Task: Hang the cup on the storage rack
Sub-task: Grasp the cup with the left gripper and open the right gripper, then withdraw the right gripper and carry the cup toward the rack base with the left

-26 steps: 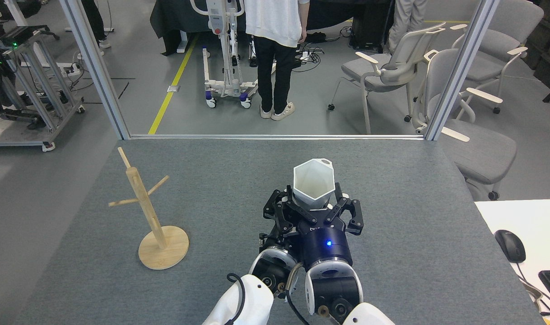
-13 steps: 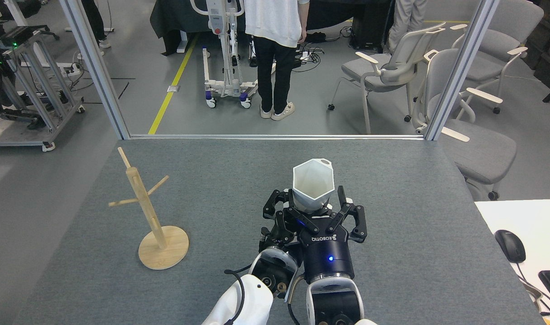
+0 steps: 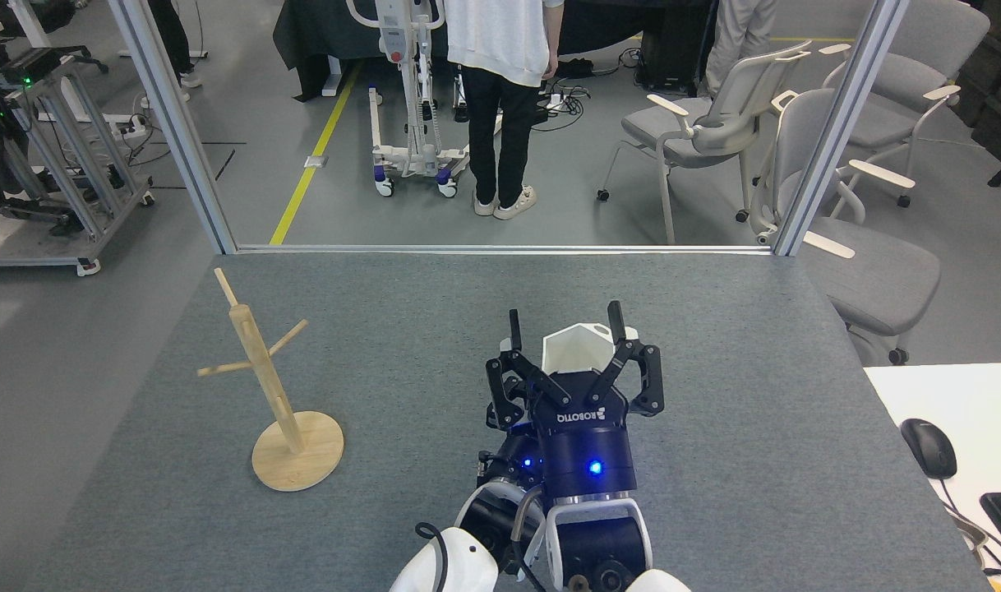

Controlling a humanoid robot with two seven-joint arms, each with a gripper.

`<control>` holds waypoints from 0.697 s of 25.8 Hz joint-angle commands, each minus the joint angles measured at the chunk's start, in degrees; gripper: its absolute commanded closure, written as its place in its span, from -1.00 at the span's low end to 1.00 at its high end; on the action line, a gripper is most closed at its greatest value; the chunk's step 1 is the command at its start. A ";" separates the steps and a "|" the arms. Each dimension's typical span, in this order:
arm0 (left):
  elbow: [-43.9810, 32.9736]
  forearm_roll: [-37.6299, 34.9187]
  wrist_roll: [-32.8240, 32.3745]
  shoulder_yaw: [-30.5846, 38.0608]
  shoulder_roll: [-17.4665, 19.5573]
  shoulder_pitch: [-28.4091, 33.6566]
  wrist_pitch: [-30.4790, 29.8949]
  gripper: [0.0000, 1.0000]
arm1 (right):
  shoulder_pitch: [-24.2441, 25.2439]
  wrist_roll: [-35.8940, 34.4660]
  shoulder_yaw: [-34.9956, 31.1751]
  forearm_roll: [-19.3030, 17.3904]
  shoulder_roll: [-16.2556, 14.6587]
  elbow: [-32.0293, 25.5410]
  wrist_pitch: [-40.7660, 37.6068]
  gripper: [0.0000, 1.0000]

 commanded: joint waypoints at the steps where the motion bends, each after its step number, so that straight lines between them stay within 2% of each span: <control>1: 0.30 -0.03 0.18 0.06 0.10 0.46 -0.08 1.00 | -2.22 -1.45 -1.14 -0.25 0.01 0.14 1.24 -0.98; 4: 0.03 -0.38 0.27 0.06 0.19 2.39 -0.16 1.00 | -4.15 -1.45 -5.97 -1.22 -0.79 0.75 0.80 -0.98; 8: -1.64 -0.73 1.23 -0.12 0.89 6.87 -0.16 1.00 | -4.85 -1.54 -12.03 -6.49 -2.46 1.89 -2.01 -0.98; 11: -2.96 -0.91 3.17 -0.03 1.15 11.53 -0.16 1.00 | -4.68 -1.54 -17.57 -9.75 -4.48 3.30 -8.60 -0.98; 14: -6.03 -2.40 3.78 0.76 2.73 15.40 0.89 1.00 | -3.89 -1.63 -24.07 -15.11 -6.50 5.94 -17.30 -0.98; 18: -11.22 -2.93 3.96 9.99 7.39 21.02 3.00 1.00 | -1.78 -1.63 -31.72 -19.77 -8.61 11.30 -29.08 -0.98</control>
